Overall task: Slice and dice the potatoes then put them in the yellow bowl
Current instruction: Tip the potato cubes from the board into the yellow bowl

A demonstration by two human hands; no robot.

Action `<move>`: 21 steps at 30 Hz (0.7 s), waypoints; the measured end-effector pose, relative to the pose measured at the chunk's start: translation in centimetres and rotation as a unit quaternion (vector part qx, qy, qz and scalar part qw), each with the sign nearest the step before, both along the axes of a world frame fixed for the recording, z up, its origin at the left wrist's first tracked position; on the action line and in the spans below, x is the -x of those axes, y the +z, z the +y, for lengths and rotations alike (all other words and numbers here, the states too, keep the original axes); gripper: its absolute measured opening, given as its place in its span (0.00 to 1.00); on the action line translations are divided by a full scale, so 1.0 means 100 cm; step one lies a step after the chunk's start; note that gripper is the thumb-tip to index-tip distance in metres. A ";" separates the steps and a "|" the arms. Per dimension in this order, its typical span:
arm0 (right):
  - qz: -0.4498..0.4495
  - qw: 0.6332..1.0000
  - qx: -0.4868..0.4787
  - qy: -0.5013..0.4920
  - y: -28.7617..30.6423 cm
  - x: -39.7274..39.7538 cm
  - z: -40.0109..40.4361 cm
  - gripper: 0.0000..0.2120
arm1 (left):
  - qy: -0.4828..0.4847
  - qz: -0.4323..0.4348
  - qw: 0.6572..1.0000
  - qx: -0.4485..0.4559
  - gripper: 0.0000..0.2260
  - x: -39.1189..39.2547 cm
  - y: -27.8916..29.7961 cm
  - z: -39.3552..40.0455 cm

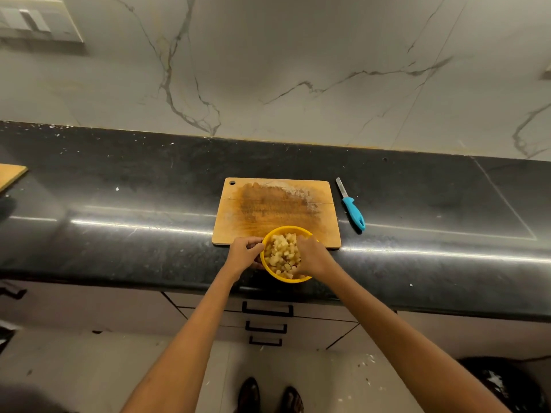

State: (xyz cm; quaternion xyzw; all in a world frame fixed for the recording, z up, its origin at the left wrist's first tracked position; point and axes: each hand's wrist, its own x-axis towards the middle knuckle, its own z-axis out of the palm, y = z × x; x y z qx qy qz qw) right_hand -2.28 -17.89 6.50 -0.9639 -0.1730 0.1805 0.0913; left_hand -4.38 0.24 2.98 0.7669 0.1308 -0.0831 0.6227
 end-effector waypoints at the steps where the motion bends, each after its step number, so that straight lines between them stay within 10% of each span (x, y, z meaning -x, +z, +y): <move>1: -0.009 1.000 -0.011 -0.005 -0.002 -0.001 0.005 0.32 | 0.001 0.004 1.000 0.006 0.09 0.001 0.001 0.000; 8: -0.079 0.979 -0.186 -0.008 0.010 -0.017 -0.002 0.08 | -0.015 0.050 0.998 0.044 0.08 0.001 0.008 0.002; 15: -0.146 0.967 -0.023 0.207 -0.008 0.020 0.009 0.14 | -0.005 0.061 0.997 0.042 0.09 0.002 0.007 0.000; 21: -0.094 0.983 -0.135 0.084 0.008 -0.013 -0.029 0.06 | 0.008 0.068 0.997 0.043 0.09 0.005 0.008 -0.003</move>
